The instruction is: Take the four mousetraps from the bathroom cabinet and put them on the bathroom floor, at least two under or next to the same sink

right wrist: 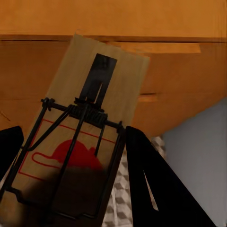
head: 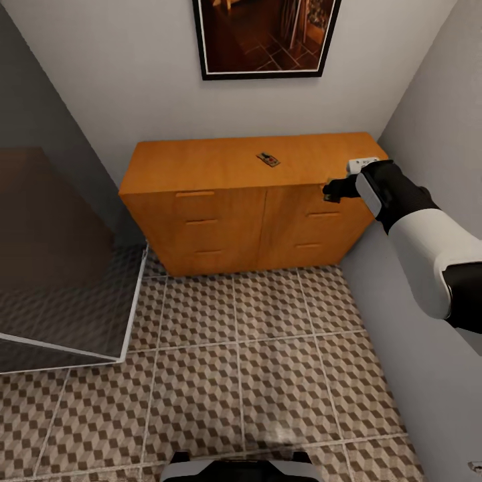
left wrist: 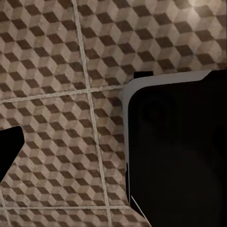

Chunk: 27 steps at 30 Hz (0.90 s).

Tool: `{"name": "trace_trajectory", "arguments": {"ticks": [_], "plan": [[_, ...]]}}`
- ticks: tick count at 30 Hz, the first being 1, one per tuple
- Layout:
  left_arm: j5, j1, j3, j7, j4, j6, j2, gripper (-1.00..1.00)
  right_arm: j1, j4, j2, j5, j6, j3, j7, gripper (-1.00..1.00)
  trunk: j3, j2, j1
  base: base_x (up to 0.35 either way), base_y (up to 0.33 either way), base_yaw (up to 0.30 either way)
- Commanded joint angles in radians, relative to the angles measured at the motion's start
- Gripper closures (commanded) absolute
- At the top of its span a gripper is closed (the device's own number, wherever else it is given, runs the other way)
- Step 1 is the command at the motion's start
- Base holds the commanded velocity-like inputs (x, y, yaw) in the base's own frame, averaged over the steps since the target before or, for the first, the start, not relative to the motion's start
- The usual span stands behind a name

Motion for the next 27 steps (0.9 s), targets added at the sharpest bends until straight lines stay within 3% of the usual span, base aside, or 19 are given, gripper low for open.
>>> {"name": "trace_trajectory", "arguments": {"ticks": [1,14,21,27], "plan": [[-0.001,-0.002,-0.008,0.006,0.004,-0.006,-0.001,-1.0,-0.001,-0.001,-0.001,-0.012,0.004,0.008,-0.004,1.0,-0.001,-0.002,0.0,-0.318,0.075,0.0],[-0.001,-0.002,-0.008,0.006,0.004,-0.006,0.0,-1.0,-0.001,0.018,-0.002,-0.013,0.002,0.008,-0.004,1.0,-0.001,-0.002,0.0,-0.309,0.08,0.0],[-0.001,-0.002,-0.008,0.006,0.004,-0.006,-0.001,-1.0,-0.001,0.071,-0.002,-0.013,-0.013,0.008,-0.001,1.0,-0.001,-0.002,0.0,-0.084,0.027,0.0],[-0.001,-0.002,-0.008,0.006,0.004,-0.006,-0.001,-1.0,-0.001,0.223,-0.003,-0.013,-0.133,0.008,0.003,1.0,-0.001,-0.002,0.0,-0.01,0.003,0.0]]}}
